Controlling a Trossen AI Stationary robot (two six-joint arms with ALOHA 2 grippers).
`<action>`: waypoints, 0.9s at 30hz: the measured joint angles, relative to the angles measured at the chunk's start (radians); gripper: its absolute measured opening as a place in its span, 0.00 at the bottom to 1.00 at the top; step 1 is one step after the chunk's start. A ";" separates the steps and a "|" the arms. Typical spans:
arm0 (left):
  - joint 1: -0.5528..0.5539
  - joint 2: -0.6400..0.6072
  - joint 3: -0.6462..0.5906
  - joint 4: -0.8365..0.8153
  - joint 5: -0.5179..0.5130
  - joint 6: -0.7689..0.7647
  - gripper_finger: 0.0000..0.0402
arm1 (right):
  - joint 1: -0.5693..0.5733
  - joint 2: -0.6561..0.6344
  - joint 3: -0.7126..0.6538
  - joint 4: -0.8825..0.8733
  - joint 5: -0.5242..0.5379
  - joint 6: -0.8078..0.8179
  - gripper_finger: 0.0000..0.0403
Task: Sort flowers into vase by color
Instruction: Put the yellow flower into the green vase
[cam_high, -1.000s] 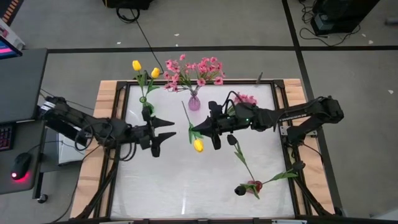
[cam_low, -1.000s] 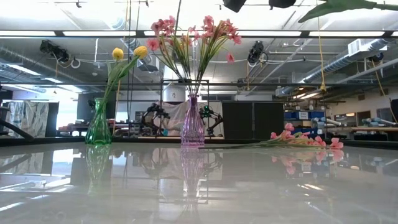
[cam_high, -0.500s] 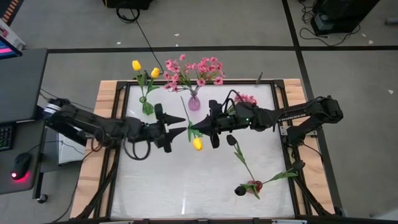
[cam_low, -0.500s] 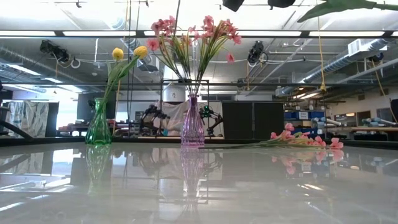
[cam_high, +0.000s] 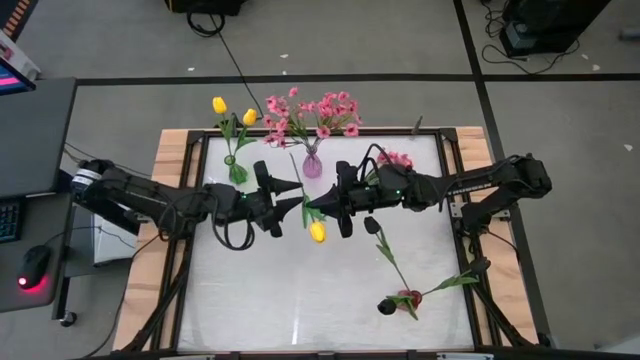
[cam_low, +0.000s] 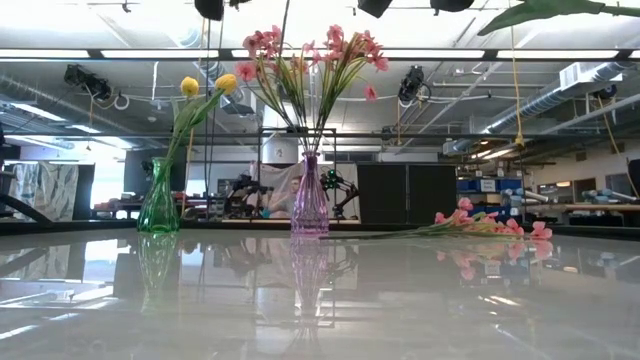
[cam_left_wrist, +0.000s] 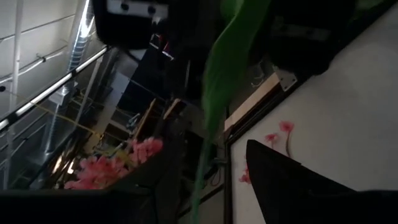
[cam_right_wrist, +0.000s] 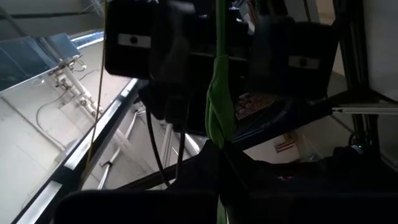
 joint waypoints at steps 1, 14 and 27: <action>0.006 0.000 0.000 0.000 0.001 0.000 0.46 | 0.001 0.000 0.000 0.000 0.000 0.000 0.04; 0.027 0.000 0.000 0.046 0.058 0.045 0.46 | 0.003 0.000 0.000 0.001 0.000 -0.002 0.04; 0.020 0.000 0.000 0.046 0.070 0.044 0.46 | 0.004 0.000 0.000 0.002 -0.004 -0.002 0.04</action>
